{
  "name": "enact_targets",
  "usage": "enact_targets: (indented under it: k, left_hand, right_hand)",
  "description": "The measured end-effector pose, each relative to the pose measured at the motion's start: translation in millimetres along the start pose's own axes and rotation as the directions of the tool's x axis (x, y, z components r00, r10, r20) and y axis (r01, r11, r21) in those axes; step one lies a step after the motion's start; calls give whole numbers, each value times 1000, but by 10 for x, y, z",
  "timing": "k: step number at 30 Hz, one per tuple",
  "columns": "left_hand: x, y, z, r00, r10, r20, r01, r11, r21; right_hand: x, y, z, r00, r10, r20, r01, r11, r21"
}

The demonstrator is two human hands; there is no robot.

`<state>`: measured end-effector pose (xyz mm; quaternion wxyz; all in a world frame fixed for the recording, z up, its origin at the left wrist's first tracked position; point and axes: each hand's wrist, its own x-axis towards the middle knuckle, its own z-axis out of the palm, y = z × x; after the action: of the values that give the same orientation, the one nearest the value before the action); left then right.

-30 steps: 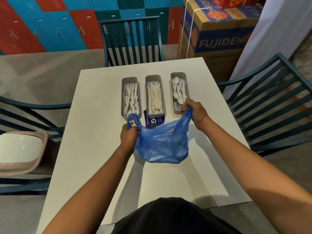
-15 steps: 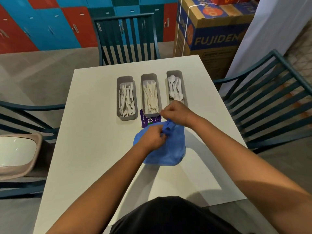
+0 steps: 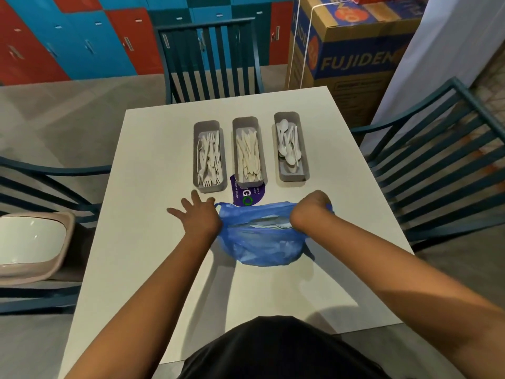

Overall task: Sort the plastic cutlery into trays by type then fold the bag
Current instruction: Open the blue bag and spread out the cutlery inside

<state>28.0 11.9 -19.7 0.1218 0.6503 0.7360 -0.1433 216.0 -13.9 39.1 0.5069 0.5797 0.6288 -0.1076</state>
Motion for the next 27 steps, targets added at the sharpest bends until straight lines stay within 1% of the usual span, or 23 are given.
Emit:
enact_targets:
  k: [2,3,4,5,6,7,8,9,10,11,12,13,14,15,16,18,20,22,25,27]
  left_hand:
    - [-14,47,-140,990,-13,137,20,999,-47]
    - [-49,101,-244,983,24,181,-11,997,-74]
    - [-101,174,-346,982,110,154,-89,986,-140]
    - [-154,268,-429,970,240,39,-222,941,-256]
    - [-228,371,-495,923,362,-131,-384,837,-391]
    - [-323,472,-555,856,436,-277,-516,705,-486]
    - [-402,564,-583,811,476,-340,-583,607,-540]
    - [-447,640,-563,809,497,-314,-578,572,-582]
    - [-469,700,-510,829,504,-242,-532,581,-615]
    - [-447,736,-416,849,502,-164,-487,625,-610]
    - [-411,742,-313,861,499,-97,-461,688,-561]
    - [-372,723,-199,858,512,-37,-464,743,-482]
    - [-345,690,-92,841,540,23,-488,778,-397]
    - [-320,652,3,821,567,72,-517,791,-327]
    - [-300,610,93,805,584,102,-537,791,-292]
    - [-297,526,208,805,585,97,-552,799,-238]
    - [-301,438,258,827,554,93,-536,828,-166]
    - [-311,370,257,853,502,146,-503,864,-35]
    - [-360,338,253,882,374,288,-417,902,107]
    - [-377,351,228,876,282,391,-361,921,145]
  right_hand:
    - [-21,-36,-37,998,48,33,-47,998,-39]
    - [13,-59,-50,1000,31,3,-31,1000,-7]
    - [78,-74,-46,998,-2,-64,8,996,85]
    - [107,-80,-66,991,-17,-132,45,977,210]
    - [79,-78,-101,983,-28,-181,82,950,300]
    - [61,-81,-98,976,-41,-216,120,923,365]
    - [71,-98,-93,964,-65,-259,161,915,370]
    - [90,-111,-69,951,-82,-298,198,902,383]
    - [108,-128,-24,954,-91,-285,196,910,365]
    - [118,-163,19,972,-72,-222,155,912,381]
    - [171,-197,104,982,-57,-178,122,919,374]
    - [240,-246,178,979,-88,-181,149,921,359]
    - [279,-269,274,968,-135,-213,195,936,293]
    - [320,-274,351,960,-148,-237,209,943,260]
    - [341,-265,402,959,-140,-248,203,947,248]
    - [366,-210,469,957,-122,-264,187,953,238]
    - [400,-165,480,961,-102,-259,162,961,224]
    - [397,-146,450,966,-85,-243,129,976,173]
    - [408,-132,406,974,-69,-218,101,985,142]
    - [400,-171,369,975,-72,-209,103,985,139]
